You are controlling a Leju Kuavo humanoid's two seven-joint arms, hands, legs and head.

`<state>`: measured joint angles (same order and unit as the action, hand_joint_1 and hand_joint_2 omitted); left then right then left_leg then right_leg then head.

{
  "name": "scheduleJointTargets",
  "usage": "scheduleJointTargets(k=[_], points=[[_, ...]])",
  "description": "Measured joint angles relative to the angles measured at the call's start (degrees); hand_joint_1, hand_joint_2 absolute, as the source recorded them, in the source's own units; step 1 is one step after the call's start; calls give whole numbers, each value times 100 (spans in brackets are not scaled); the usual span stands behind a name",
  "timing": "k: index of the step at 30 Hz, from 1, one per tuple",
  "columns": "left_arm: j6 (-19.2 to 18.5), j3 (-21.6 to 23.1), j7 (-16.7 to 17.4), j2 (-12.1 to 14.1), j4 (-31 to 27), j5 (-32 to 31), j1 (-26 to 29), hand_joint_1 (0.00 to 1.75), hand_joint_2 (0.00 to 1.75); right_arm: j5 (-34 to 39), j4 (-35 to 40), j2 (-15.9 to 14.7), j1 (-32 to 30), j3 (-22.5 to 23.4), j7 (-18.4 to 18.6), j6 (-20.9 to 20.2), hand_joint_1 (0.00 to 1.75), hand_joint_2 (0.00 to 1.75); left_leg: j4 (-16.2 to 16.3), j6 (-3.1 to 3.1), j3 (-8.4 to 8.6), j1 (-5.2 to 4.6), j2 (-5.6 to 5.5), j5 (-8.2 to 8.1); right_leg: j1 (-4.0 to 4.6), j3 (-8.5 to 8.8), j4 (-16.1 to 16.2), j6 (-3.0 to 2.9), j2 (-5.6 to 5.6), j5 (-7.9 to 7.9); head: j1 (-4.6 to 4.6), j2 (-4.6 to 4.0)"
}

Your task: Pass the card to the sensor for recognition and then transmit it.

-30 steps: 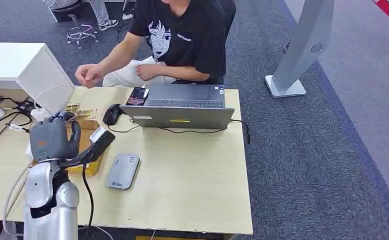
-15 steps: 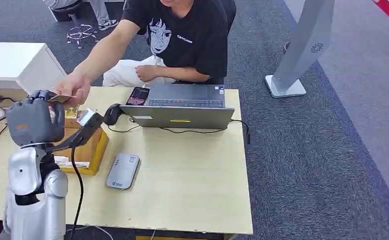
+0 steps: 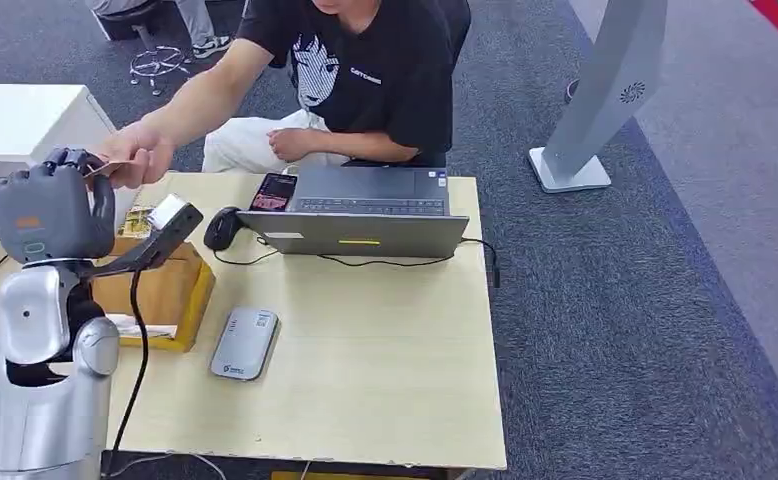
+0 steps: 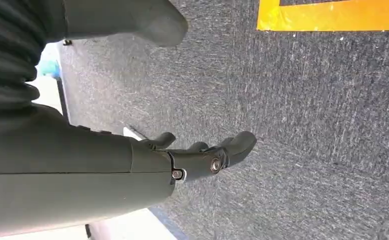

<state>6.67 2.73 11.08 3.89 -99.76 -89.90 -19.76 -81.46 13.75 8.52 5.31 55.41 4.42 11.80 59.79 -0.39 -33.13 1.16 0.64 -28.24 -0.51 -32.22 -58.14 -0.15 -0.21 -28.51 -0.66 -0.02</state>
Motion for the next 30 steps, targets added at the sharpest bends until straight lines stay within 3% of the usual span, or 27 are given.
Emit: scheduleJointTargets(k=[6,11,13,16,21,30], points=[[332,483,440,160,0,0,188,0,175,-83,-4,0,3,37,-2,0,0,175,0,0,-4,1,-5,-1,-2,-2,1,0,-4,-1,-2,0],[501,833,433,302,-92,0,450,0,175,-92,-4,0,2,105,-2,2,0,175,-1,0,-2,1,-3,0,-2,-1,0,0,-2,0,-2,0],[507,844,133,228,-214,4,588,0,175,-74,-4,0,0,153,15,4,0,175,-1,0,-2,1,-3,0,-2,-1,0,0,-3,0,-2,0],[426,741,-609,-114,-382,2,822,0,175,-55,-4,0,3,214,15,9,0,175,0,1,-9,1,-17,1,-1,1,1,1,-16,0,11,0],[409,647,-794,-268,-639,2,1115,0,175,-15,-4,7,-3,314,11,9,0,175,0,1,-7,-1,-15,0,-3,0,1,1,-14,0,2,0],[-249,599,-1209,-378,-837,44,1644,0,175,79,-4,35,2,474,39,2,0,175,-1,1,-7,1,-16,0,-3,-1,1,1,-14,0,-2,0]])
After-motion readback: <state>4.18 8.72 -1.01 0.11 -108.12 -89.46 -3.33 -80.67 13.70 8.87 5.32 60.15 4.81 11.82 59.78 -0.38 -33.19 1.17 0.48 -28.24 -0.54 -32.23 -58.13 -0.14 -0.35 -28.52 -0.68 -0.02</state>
